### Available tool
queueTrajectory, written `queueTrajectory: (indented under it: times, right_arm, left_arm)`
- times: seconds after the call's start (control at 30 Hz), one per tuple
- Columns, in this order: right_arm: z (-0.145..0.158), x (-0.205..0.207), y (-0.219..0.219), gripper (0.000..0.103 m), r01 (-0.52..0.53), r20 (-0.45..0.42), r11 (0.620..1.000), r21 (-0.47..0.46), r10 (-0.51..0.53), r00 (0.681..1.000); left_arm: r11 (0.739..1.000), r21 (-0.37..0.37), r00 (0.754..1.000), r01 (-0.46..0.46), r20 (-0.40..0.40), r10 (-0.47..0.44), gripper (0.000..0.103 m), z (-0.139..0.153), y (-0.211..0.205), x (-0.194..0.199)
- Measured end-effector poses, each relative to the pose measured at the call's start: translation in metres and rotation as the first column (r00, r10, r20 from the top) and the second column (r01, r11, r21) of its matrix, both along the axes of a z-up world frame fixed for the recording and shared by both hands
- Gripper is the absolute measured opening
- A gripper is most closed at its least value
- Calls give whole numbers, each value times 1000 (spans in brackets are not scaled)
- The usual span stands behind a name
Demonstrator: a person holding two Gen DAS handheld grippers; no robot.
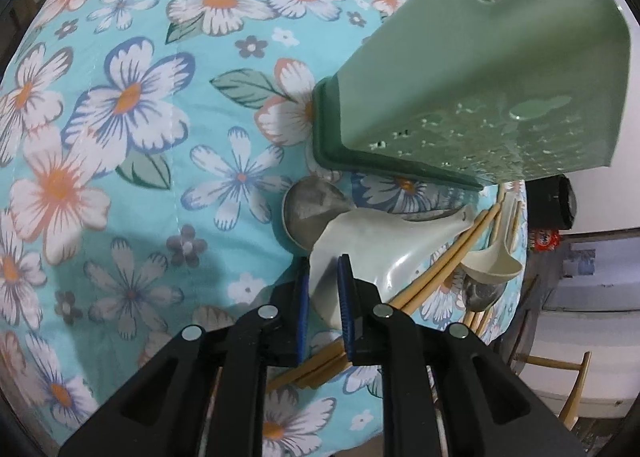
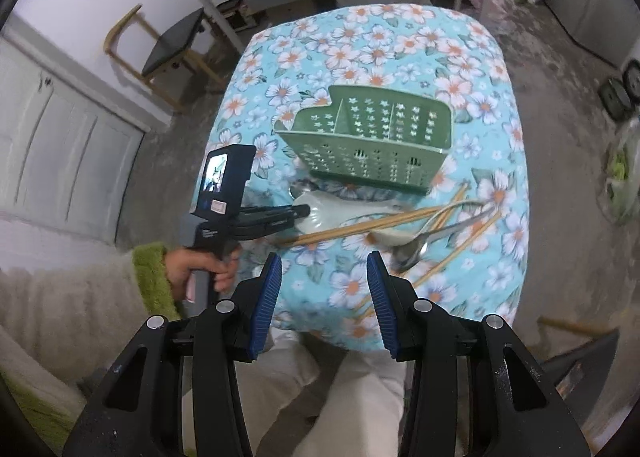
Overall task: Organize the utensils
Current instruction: 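Close the left tool on the white ceramic spoon handle, then lift the white spoon with the left tool while the right tool reaches the green caddy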
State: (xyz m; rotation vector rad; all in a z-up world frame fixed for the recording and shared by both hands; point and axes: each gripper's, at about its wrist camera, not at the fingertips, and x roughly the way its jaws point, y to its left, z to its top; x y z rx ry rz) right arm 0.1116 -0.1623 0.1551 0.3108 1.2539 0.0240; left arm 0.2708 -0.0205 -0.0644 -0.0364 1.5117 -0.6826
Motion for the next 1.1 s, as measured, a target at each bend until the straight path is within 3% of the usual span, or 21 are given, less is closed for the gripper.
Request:
queueTrajectory:
  times: [0.2, 0.4, 0.6, 0.7, 0.77, 0.9, 1.0, 1.1]
  right_arm:
    - [-25, 11, -6, 42, -125, 28, 992, 35, 124, 992]
    - [-51, 17, -11, 42, -120, 51, 993, -15, 120, 991]
    - [-62, 17, -2, 42, -99, 52, 986, -131, 107, 993]
    - [-68, 16, 14, 42, -141, 29, 955, -261, 154, 988]
    - [-73, 16, 15, 41, -115, 21, 956, -269, 125, 992]
    - [-86, 23, 13, 25, -52, -21, 967, -250, 48, 999]
    - [-92, 30, 15, 20, -46, -11, 970, -240, 45, 999]
    - [-99, 38, 18, 15, -65, -10, 962, -265, 65, 998]
  left_arm:
    - [997, -3, 991, -74, -112, 73, 15, -6, 7, 0]
    - [997, -6, 987, -75, -141, 74, 15, -6, 8, -1]
    - [997, -7, 983, -72, -167, 70, 15, -10, 3, 3]
    - [997, -3, 986, -73, -154, 71, 15, -10, 0, 3]
    - [998, 1, 988, -59, -140, 59, 20, -8, -2, 2]
    - [999, -12, 992, -39, -119, 37, 26, -6, -7, -1]
    - [999, -18, 993, -42, -107, 40, 25, -5, -7, -3]
    - [998, -25, 992, -50, -113, 47, 12, -4, -4, -2]
